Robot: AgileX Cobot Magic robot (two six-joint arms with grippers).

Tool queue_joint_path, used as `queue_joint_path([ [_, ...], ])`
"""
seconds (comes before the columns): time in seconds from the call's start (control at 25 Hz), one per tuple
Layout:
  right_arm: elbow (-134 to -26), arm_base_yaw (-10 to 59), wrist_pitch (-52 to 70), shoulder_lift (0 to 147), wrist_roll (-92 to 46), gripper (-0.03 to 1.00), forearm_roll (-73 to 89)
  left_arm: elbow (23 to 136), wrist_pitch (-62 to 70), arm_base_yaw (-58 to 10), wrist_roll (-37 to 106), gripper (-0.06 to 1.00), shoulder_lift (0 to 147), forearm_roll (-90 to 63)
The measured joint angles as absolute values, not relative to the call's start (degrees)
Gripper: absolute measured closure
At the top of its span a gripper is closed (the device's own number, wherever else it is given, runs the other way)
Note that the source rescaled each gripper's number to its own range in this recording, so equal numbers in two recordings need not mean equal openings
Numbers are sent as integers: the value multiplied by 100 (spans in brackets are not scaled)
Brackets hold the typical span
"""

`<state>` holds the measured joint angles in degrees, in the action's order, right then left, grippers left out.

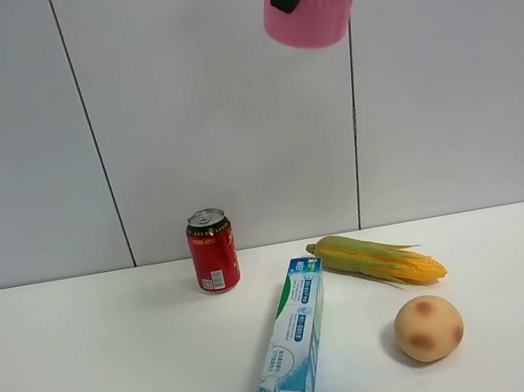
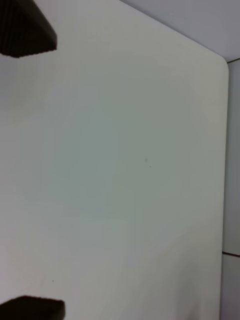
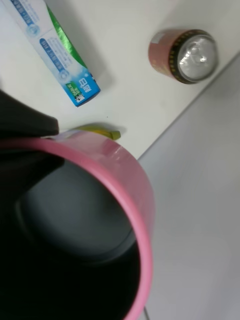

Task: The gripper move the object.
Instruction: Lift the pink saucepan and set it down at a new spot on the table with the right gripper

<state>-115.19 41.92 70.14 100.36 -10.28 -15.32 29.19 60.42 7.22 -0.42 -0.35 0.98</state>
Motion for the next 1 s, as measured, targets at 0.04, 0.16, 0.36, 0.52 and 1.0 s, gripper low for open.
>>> queue_joint_path([
  [0.04, -11457, 4192, 7014, 9935, -1016, 97, -1532, 2919, 6042, 722, -42, -6, -35, 98],
  [0.16, -11022, 4192, 7019, 9541, -1016, 97, -1523, 2919, 6042, 722, -42, -6, -35, 98],
  [0.36, -10011, 4185, 7026, 8804, -982, 97, -1363, 2919, 6042, 722, -42, -6, -35, 98],
  [0.52, -9109, 4185, 7020, 8305, -692, 97, -1322, 2919, 6042, 722, -42, -6, -35, 98],
  [1.0, -6928, 3723, 6082, 7787, 1252, 97, -1244, 2919, 6042, 722, -42, -6, -35, 98],
])
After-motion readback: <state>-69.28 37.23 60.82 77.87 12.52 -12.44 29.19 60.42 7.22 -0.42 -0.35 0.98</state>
